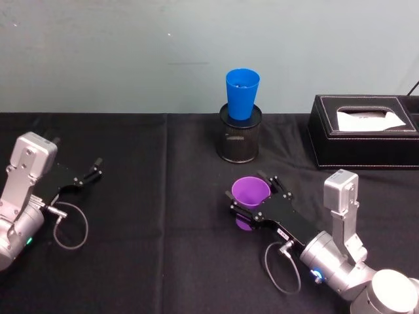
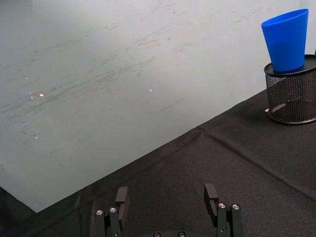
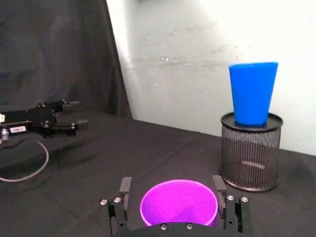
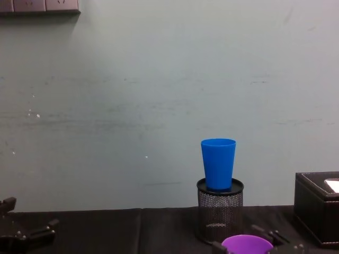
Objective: Pick up one cup with a gripper and tap it against the other cup.
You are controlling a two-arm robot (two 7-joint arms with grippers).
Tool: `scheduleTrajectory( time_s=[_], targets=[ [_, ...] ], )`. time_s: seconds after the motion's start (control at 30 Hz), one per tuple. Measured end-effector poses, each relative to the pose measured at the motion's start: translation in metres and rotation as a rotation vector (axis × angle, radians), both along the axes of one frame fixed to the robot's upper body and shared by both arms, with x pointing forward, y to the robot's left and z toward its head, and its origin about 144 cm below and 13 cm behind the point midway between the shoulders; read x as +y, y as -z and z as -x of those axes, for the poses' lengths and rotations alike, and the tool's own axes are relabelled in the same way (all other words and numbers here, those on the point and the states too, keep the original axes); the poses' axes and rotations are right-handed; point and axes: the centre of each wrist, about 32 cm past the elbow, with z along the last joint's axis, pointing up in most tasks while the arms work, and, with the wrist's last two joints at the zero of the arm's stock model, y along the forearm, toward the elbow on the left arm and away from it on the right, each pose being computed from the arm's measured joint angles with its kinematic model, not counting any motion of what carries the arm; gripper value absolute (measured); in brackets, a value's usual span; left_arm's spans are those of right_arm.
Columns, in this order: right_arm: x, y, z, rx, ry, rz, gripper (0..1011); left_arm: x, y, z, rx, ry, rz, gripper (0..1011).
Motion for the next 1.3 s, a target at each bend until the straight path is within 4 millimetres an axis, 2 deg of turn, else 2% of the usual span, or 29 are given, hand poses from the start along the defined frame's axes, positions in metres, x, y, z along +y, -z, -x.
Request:
scheduleTrajectory(
  time_s=[0.27, 0.8, 1.3],
  targets=[
    [0.003, -0.017, -0.001, -0.028, -0.014, -0.011, 1003, 0.000, 0.000, 0.000, 0.000, 0.000, 0.000, 1000],
    [-0.006, -0.078, -0.011, 0.043, 0.118, 0.001, 1003, 0.000, 0.000, 0.000, 0.000, 0.000, 0.000, 1000],
    [-0.027, -0.103, -0.031, 0.062, 0.231, 0.085, 1003, 0.000, 0.000, 0.000, 0.000, 0.000, 0.000, 1000]
  ],
)
